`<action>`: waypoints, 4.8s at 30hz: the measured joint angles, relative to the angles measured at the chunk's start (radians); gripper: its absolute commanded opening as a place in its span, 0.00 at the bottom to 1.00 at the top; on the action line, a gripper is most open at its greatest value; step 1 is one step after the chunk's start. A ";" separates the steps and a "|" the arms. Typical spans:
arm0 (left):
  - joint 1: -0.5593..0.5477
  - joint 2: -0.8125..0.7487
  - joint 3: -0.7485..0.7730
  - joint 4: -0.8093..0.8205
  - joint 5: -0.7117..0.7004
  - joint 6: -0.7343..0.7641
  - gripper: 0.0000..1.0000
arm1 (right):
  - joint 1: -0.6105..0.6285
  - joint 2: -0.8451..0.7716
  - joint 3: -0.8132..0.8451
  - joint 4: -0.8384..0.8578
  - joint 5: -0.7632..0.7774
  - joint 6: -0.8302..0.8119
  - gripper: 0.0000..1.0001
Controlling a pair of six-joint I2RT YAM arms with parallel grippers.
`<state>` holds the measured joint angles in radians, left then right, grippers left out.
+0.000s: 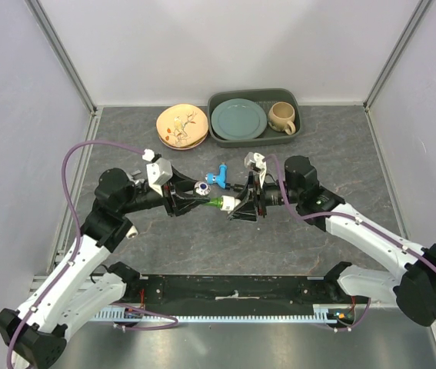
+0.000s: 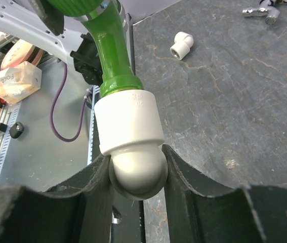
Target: Install the water faucets
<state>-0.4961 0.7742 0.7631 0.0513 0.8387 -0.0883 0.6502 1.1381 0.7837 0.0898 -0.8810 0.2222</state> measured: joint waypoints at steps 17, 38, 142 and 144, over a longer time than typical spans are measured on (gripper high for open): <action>-0.082 0.013 0.007 -0.135 -0.042 0.233 0.71 | -0.109 0.124 -0.024 0.103 -0.154 0.211 0.00; -0.128 0.130 0.045 -0.312 0.003 0.234 0.86 | -0.145 0.125 -0.024 0.112 0.061 0.220 0.00; 0.110 0.243 0.057 -0.187 -0.131 -0.177 0.84 | -0.171 -0.105 -0.173 0.408 0.039 0.280 0.00; 0.110 0.241 0.049 -0.165 -0.138 -0.194 0.83 | -0.171 -0.105 -0.177 0.429 0.022 0.291 0.00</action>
<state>-0.3859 1.0149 0.8124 -0.1139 0.7010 -0.2825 0.4793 1.0332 0.6071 0.5190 -0.8593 0.5129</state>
